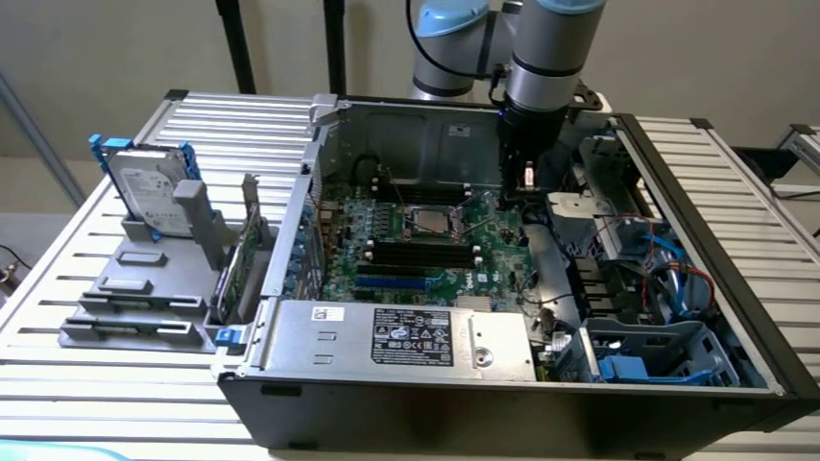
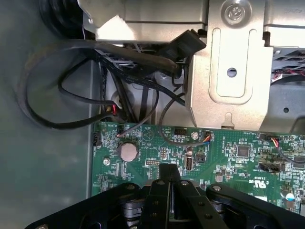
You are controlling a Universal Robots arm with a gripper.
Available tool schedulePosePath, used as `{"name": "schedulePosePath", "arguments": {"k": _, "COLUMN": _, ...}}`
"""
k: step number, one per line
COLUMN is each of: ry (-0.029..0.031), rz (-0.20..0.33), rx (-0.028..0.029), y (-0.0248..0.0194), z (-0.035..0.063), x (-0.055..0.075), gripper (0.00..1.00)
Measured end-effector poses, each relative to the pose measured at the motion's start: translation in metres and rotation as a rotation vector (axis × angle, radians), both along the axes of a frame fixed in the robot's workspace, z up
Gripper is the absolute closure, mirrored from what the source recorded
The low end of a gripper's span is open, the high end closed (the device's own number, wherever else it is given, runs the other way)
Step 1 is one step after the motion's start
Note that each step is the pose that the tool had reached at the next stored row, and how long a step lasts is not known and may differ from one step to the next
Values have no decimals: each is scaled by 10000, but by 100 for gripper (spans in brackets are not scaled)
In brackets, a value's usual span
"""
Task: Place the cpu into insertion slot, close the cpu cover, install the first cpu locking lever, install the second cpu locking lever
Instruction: 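Close the cpu cover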
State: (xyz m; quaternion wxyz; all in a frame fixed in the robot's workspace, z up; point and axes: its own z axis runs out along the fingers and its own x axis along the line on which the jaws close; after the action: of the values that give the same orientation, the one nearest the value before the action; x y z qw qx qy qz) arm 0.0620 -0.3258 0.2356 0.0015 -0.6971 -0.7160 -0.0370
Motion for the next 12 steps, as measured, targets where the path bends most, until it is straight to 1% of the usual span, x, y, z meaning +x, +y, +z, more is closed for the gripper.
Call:
{"name": "schedulePosePath", "arguments": {"k": 1, "ry": 43, "rz": 9, "rx": 0, "y": 0, "z": -5, "x": 0, "gripper": 89}}
{"name": "schedulePosePath", "arguments": {"k": 2, "ry": 147, "rz": 13, "rx": -3, "y": -1, "z": -5, "x": 0, "gripper": 89}}
{"name": "schedulePosePath", "arguments": {"k": 5, "ry": 686, "rz": 19, "rx": -35, "y": 0, "z": -6, "x": 2, "gripper": 89}}
{"name": "schedulePosePath", "arguments": {"k": 6, "ry": 855, "rz": 20, "rx": -48, "y": -1, "z": -5, "x": 5, "gripper": 89}}
{"name": "schedulePosePath", "arguments": {"k": 7, "ry": 999, "rz": 21, "rx": -58, "y": 0, "z": -2, "x": 9, "gripper": 89}}
{"name": "schedulePosePath", "arguments": {"k": 8, "ry": 1104, "rz": 20, "rx": -69, "y": 0, "z": 3, "x": 11, "gripper": 89}}
{"name": "schedulePosePath", "arguments": {"k": 10, "ry": 1294, "rz": 26, "rx": -92, "y": 0, "z": 12, "x": 12, "gripper": 89}}
{"name": "schedulePosePath", "arguments": {"k": 11, "ry": 1379, "rz": 32, "rx": -105, "y": 1, "z": 15, "x": 12, "gripper": 89}}
{"name": "schedulePosePath", "arguments": {"k": 12, "ry": 1453, "rz": 43, "rx": -118, "y": 0, "z": 19, "x": 12, "gripper": 89}}
